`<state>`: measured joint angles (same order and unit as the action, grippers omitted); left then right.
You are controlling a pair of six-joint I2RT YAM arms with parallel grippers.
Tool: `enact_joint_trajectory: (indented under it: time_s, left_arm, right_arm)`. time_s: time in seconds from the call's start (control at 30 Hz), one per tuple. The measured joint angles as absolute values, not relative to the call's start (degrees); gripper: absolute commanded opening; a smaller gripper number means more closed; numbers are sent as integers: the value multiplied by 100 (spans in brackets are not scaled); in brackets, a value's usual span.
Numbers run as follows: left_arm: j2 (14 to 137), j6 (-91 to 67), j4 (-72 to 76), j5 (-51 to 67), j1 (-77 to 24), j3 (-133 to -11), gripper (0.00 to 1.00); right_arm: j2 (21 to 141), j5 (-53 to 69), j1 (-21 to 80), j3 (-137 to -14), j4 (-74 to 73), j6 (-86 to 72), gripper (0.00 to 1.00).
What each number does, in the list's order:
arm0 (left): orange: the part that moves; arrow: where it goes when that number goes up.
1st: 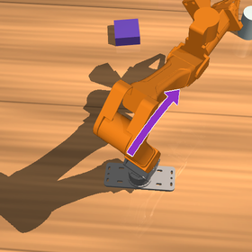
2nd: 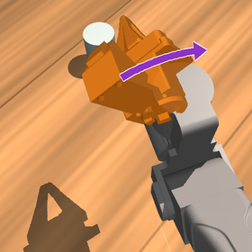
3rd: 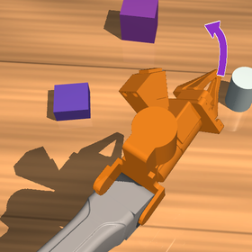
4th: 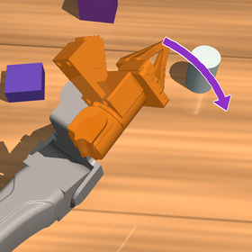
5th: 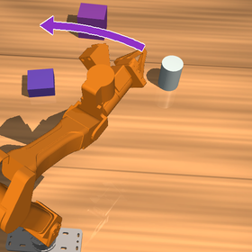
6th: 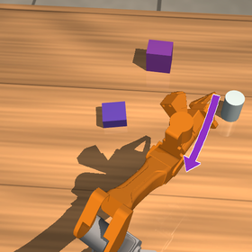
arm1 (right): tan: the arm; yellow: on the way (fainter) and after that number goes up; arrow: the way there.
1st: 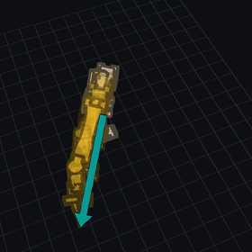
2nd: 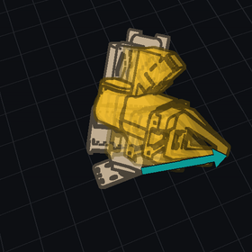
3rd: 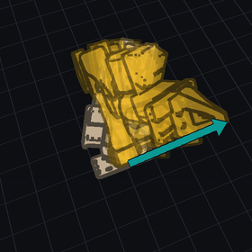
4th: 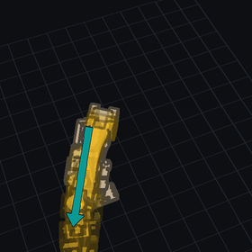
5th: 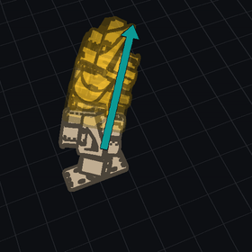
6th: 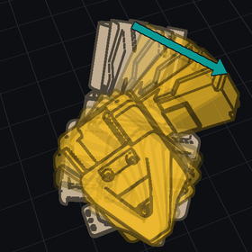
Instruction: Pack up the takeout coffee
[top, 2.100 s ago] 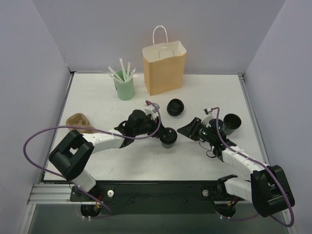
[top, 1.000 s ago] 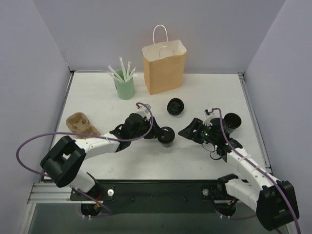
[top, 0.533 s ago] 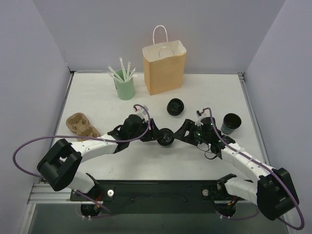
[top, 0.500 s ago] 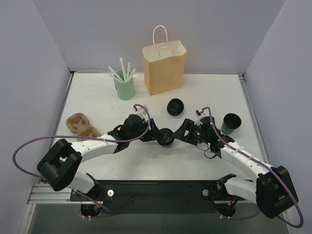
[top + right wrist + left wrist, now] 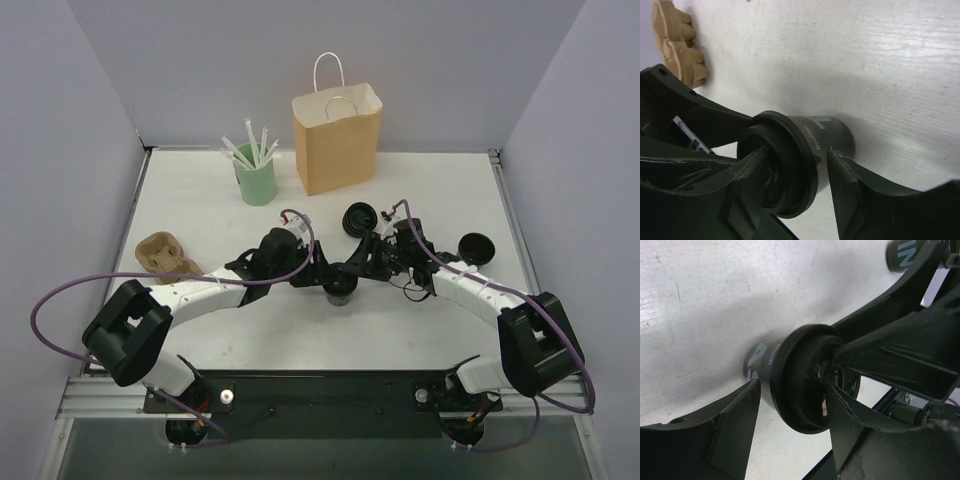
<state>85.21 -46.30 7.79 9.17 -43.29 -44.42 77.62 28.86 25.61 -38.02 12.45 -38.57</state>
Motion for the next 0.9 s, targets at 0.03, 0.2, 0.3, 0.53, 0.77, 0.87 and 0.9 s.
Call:
enact_joint_trajectory:
  time_s: [0.03,0.2,0.3,0.53,0.77,0.87,0.9]
  left_arm:
    - [8534,-4589,696,947,-4313,-4488,64]
    - [8521,-4303,215,1129,-4077,-4753,64]
    - [8385,-4097,-134,1234,-3804,-4860,63]
    - [7931,-3741,-576,1352,-3507,-4862,60]
    - [7885,-3817,82,1907,-3509,-4300,57]
    - [7983,-3852,314,2032,-3509,-4193,56]
    - [8031,-3863,419,2064,-3509,-4160,56]
  right_arm:
    - [7889,2998,2552,-3881,1262,-3854,43]
    - [8106,3234,2440,-4077,1302,-3625,41]
    - [8143,3422,2366,-4128,1264,-3450,40]
    - [8138,3579,2355,-4185,1135,-2943,40]
    - [8132,3645,2379,-4182,1140,-2814,38]
    - [8117,3640,2399,-4178,1138,-2812,37]
    - [8108,3636,2408,-4176,1135,-2812,36]
